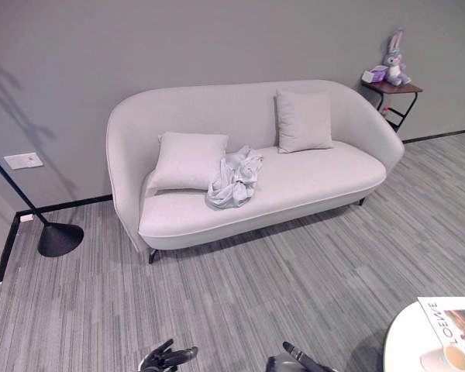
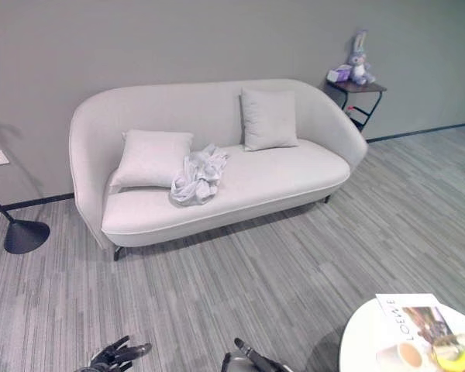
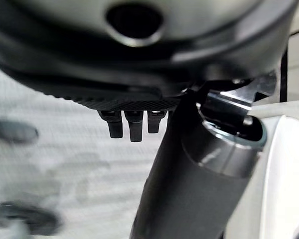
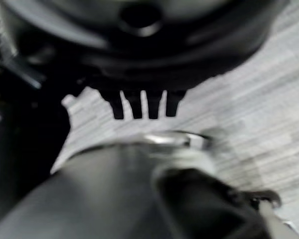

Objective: Hang the clothes on the sofa on the clothes rack.

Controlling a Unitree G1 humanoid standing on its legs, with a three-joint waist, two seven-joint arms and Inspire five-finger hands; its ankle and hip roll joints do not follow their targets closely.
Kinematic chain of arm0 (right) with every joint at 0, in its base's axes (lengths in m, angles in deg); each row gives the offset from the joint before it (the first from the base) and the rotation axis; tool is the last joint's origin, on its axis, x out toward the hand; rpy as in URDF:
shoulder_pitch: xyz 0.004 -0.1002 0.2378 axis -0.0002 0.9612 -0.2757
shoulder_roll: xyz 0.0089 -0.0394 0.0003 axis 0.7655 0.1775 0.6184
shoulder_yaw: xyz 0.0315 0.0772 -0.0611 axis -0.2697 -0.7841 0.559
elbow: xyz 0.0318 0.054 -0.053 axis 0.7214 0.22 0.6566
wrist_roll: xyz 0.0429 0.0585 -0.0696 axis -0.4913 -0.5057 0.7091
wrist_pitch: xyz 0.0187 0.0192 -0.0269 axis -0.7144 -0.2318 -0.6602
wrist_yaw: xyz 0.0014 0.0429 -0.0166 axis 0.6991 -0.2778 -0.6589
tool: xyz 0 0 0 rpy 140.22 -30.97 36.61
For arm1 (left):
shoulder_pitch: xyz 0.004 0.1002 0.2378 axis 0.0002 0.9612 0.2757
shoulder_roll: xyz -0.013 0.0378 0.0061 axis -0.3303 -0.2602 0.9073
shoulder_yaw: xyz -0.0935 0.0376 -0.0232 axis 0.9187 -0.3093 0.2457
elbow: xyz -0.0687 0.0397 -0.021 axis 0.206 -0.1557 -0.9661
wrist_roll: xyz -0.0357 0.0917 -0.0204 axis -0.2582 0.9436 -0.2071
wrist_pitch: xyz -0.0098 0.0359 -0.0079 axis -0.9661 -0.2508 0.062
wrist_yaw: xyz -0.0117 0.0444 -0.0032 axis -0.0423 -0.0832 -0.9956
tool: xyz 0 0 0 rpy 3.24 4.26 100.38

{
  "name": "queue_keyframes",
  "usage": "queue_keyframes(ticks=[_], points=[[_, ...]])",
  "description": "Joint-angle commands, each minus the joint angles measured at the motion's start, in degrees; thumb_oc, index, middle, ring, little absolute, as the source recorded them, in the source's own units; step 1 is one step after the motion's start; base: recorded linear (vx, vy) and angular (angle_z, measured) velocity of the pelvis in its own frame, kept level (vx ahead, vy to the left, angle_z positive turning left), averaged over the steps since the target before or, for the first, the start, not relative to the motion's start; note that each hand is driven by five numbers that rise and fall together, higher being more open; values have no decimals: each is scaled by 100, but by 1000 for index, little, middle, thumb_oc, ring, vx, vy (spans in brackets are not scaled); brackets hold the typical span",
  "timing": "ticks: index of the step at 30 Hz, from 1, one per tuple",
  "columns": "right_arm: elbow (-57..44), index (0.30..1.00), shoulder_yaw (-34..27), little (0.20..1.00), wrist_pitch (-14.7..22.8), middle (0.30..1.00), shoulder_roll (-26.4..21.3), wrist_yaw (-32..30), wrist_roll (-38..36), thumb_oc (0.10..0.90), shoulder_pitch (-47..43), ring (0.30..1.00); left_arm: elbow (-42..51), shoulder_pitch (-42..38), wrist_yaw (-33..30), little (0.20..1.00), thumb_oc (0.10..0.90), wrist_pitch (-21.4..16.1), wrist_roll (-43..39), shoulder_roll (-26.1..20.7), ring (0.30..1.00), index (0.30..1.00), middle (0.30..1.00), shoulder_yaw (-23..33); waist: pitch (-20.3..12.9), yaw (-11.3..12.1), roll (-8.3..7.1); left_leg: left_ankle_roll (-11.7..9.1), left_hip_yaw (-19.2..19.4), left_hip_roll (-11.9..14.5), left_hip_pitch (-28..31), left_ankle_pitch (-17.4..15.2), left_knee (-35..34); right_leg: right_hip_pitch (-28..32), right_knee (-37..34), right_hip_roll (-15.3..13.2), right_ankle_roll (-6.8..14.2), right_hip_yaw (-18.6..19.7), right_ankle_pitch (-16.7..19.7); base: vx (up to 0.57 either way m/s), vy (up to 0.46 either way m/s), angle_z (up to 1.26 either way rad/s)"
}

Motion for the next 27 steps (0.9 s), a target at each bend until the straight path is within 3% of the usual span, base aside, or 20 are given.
queue_keyframes(ticks=[1, 4, 8, 10, 11, 13, 14, 15, 16, 17, 18, 19, 21, 22, 24, 25, 27], points=[[233, 900, 93, 900, -32, 900, -13, 36, -246, 800, 37, 900, -198, 23, -7, 900, 800, -249, 73, -47, 900, 900, 900, -1, 220, 37, -64, 135, 259, -315, -490, 304, -524, 797, -509, -67, 334, 633, 884, 302, -206, 97], [401, 900, 33, 900, -76, 900, -5, -56, -233, 800, -4, 900, -320, 76, -78, 900, 800, -244, 12, -24, 900, 900, 900, 181, 37, 104, -120, 118, -35, -175, -317, 231, -482, 1059, -446, 44, 179, 652, 729, 398, -292, 84], [336, 900, 31, 900, -17, 900, -49, -113, -217, 800, -33, 900, -269, 216, -57, 900, 800, -242, -118, 83, 900, 900, 900, 263, -92, 157, -112, -13, -261, 70, -467, 485, -129, 1283, -550, 112, 52, 420, 674, 293, -254, 51], [70, 900, 25, 900, 102, 900, -307, -308, 38, 800, -35, 900, -161, 297, -127, 900, 800, -260, -133, 115, 900, 900, 900, 272, -120, 214, -175, -192, -493, 204, -752, 753, 482, 1578, -772, 164, -80, 200, 607, 320, -336, 24], [249, 900, -242, 900, -157, 900, -1401, -192, 133, 800, -895, 900, -172, 296, -142, 900, 800, -238, 88, 28, 900, 900, 900, 193, -145, 329, -237, -284, -636, 230, -875, 816, 859, 1776, -868, 162, -128, 36, 543, 257, -293, 32], [-948, 900, 66, 900, 88, 900, -876, -882, 555, 800, -683, 900, 286, 322, -297, 900, 800, -212, -1, 20, 900, 900, 900, 121, 3, 416, -251, -303, -777, 255, -1401, 1094, 1783, 2017, -965, 160, -264, -212, 410, 134, -224, 35], [-949, 900, 66, 900, 87, 900, -875, -882, 555, 800, -682, 900, 286, 323, -297, 900, 800, -212, -1, 19, 900, 900, 900, 121, -8, 407, -256, -302, -785, 249, -1416, 1099, 1785, 2006, -966, 154, -263, -220, 411, 96, -208, 68], [-2578, 900, 85, 900, -34, 900, -821, -1263, 1228, 800, -294, 900, 749, 556, -390, 900, 800, -239, -176, 168, 900, 900, 900, 74, 160, 378, -246, -258, -741, 340, -1770, 1339, 2628, 2255, -1061, 224, -384, -307, 307, 125, -246, 67], [-3472, 900, -304, 900, -322, 900, -1221, -1852, 2171, 800, -81, 900, 954, 697, -528, 900, 800, -153, -169, 176, 900, 900, 900, 107, 363, 327, -256, -115, -362, 536, -2314, 1315, 3116, 2387, -1061, 168, -456, -483, 177, 126, -245, 67], [-3478, 900, -307, 900, -327, 900, -1222, -1852, 2173, 800, -77, 900, 956, 699, -530, 900, 800, -152, -169, 177, 900, 900, 900, 105, 359, 327, -254, -114, -363, 536, -2319, 1312, 3121, 2384, -1061, 168, -454, -484, 176, 85, -115, 49], [-3648, 900, -488, 900, -373, 900, -1309, -1987, 2265, 800, -1, 900, 983, 709, -591, 900, 800, -186, -141, 161, 900, 900, 900, 100, 366, 301, -270, -109, -165, 545, -2412, 1163, 2826, 2394, -1061, 97, -428, -564, 133, 146, 53, 48], [-3801, 900, -905, 900, -430, 900, -1457, -2254, 2298, 800, 35, 900, 946, 763, -567, 900, 800, -133, -34, 123, 900, 900, 900, 133, 312, 286, -280, -60, 142, 306, -2480, 726, 1784, 2367, -1061, -39, -334, -677, 71, 182, 99, 39], [-3813, 900, -1169, 900, -437, 900, -1514, -2500, 2277, 800, 11, 900, 921, 806, -610, 900, 800, -132, -35, 147, 900, 900, 900, 158, 284, 307, -158, -118, 195, 6, -2603, 1040, 675, 2360, -1061, 17, -288, -745, 32, 123, 118, 54], [-3814, 900, -1170, 900, -438, 900, -1514, -2500, 2278, 800, 11, 900, 921, 805, -610, 900, 800, -132, -35, 148, 900, 900, 900, 157, 273, 300, -163, -116, 190, -3, -2599, 1073, 632, 2346, -1061, 11, -288, -752, 35, 69, 72, 68], [-3632, 900, -1394, 900, -419, 900, -1640, -2798, 2406, 800, -234, 900, 672, 809, -579, 900, 800, -145, 115, 200, 900, 900, 900, 137, 268, 349, -24, -197, 276, -31, -2492, 1349, -52, 2431, -1061, 100, -245, -720, -67, 271, 175, 14], [-3802, 900, -1511, 900, -515, 900, -1716, -2874, 2670, 800, -225, 900, 407, 823, -639, 900, 800, -135, 338, 214, 900, 900, 900, 166, 154, 277, -10, -131, 137, -152, -2258, 1371, -275, 2549, -1061, 69, -217, -740, -89, 415, 235, -52], [-3885, 900, -1603, 900, -554, 900, -1768, -2955, 2961, 800, -177, 900, 398, 825, -572, 900, 800, -98, 460, 152, 900, 900, 900, 232, 46, 272, -25, -80, 302, -180, -2018, 1350, -522, 2599, -993, 25, -171, -755, -117, 324, 162, -41]])
